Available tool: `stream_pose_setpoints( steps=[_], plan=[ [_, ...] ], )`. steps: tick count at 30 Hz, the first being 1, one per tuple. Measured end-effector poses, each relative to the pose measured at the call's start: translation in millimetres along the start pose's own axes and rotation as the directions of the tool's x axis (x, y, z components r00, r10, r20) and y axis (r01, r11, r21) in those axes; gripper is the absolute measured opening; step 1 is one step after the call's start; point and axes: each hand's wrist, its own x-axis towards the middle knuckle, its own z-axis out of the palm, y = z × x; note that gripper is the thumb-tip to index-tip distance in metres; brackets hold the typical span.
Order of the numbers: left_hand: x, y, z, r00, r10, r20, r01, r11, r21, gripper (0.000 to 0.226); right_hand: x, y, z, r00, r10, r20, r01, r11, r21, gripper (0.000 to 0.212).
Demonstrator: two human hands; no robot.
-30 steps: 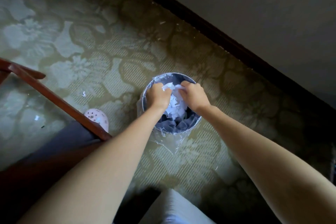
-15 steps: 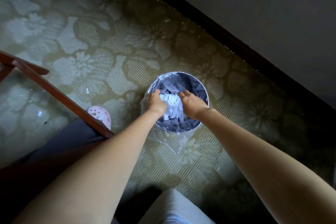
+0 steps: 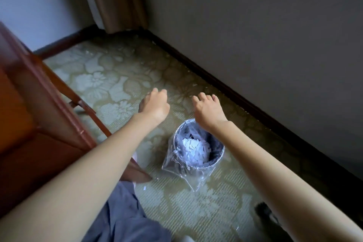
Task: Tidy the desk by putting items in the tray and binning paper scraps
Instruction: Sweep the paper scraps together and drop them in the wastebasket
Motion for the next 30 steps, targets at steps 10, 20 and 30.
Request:
stream_pose_setpoints(
  steps=[10,20,30],
  plan=[
    [-117.9,-60.6,-173.5,0.863,-0.033,-0.504,0.039,0.999,0.001,0.029,-23.1,-128.6,-168.1,0.766,-0.183,-0.616,0.201,0.979,-0.041,0.019],
    [-240.9,-223.7,-193.4,0.665,-0.43,-0.611,0.383,0.898,-0.216,0.042,-71.2,-338.5,-184.0,0.673,-0.549,-0.495,0.669,0.738,0.091,0.023],
    [-278.8,-345.6,-192.4,0.582,-0.551,-0.598,0.54,0.812,-0.223,0.044,-47.6,-459.9,-167.2,0.73,-0.596,-0.334,0.677,0.699,0.23,0.06]
  ],
)
